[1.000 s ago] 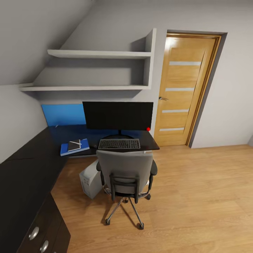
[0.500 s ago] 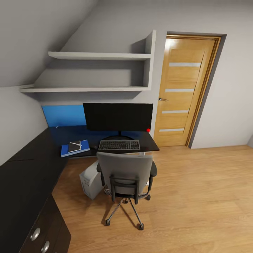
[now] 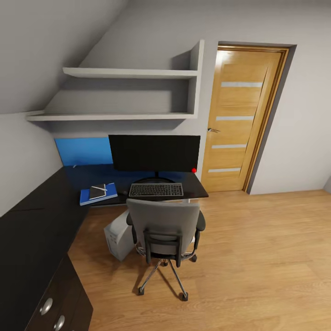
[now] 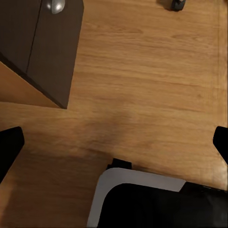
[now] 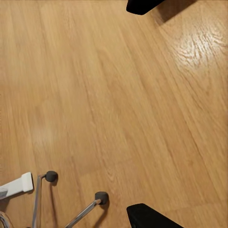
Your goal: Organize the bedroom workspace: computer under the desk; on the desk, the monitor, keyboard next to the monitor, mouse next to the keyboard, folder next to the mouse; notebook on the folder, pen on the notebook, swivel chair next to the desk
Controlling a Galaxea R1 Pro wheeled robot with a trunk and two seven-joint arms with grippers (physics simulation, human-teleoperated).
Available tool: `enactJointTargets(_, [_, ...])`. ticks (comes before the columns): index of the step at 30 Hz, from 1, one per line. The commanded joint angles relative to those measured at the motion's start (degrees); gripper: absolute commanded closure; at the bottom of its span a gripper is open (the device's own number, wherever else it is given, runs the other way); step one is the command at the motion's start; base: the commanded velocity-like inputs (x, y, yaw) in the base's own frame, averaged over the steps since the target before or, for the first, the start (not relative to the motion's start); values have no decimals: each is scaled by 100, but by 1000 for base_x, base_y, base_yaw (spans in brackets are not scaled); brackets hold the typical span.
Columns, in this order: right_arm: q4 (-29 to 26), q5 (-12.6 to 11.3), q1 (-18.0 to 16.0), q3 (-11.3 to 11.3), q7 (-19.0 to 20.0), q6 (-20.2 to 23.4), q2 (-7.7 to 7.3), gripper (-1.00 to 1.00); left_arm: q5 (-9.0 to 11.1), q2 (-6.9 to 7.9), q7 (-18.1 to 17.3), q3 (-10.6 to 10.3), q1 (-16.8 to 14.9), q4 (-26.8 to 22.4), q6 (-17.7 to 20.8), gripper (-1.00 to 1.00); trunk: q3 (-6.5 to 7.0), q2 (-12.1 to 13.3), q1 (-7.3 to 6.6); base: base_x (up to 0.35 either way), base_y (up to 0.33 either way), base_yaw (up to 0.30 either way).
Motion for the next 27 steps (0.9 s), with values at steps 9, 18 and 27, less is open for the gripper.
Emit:
enactJointTargets(9, [6,4,-3,48,-54,-7,3,-100,82,-423,-45,6,-3,4,-3,-100,-7,-5,0,0,0,0])
enactJointTargets(18, [6,4,-7,48,-54,-7,3,-100,86,-489,-45,10,-3,-1,-2,-100,-7,-5,0,0,0,0])
enactJointTargets(27, [6,4,-4,48,-54,-7,3,-100,91,-494,-45,10,-3,-2,-2,-100,-7,-5,0,0,0,0])
